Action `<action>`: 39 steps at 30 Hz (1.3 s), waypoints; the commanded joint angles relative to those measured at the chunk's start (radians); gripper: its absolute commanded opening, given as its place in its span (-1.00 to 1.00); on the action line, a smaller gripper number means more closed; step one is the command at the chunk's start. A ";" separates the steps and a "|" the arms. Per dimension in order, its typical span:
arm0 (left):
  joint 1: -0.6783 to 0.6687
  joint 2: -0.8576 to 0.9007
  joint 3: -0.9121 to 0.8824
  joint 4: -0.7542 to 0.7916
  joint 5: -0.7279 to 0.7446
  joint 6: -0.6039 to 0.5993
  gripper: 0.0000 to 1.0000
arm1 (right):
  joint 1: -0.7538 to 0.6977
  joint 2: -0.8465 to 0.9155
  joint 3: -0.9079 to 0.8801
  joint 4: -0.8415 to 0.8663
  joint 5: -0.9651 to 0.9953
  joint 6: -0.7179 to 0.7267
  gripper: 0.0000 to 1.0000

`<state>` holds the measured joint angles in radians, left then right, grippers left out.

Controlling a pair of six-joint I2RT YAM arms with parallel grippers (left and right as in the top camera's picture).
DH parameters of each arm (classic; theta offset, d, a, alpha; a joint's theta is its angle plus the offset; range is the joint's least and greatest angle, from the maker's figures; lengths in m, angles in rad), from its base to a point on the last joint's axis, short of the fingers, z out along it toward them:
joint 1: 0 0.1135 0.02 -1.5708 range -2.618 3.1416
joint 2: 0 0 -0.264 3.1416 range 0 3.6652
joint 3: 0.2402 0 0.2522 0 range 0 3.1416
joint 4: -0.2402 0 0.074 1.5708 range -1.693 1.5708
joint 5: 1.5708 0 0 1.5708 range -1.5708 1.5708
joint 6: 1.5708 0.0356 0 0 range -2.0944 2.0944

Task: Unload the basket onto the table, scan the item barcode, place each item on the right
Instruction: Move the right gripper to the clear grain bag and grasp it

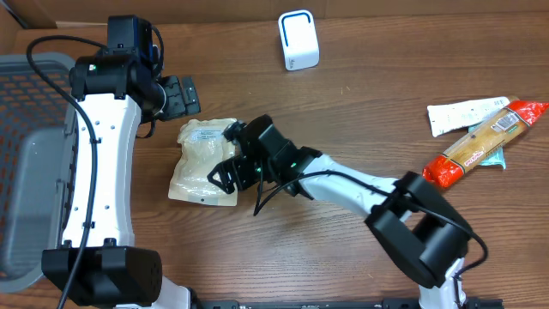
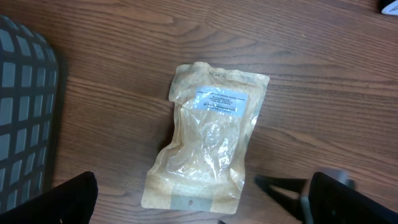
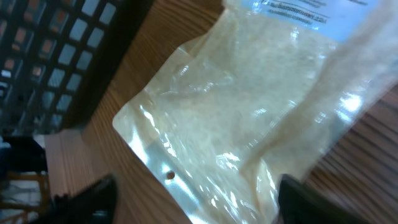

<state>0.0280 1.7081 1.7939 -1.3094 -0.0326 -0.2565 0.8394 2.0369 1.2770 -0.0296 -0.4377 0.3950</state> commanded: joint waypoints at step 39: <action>-0.003 0.007 0.001 0.002 0.008 -0.013 0.99 | -0.221 0.092 0.069 -0.624 -0.257 0.284 0.35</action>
<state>0.0280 1.7081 1.7939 -1.3098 -0.0326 -0.2565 0.5594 2.0827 1.3853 -0.6369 -0.4583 0.6518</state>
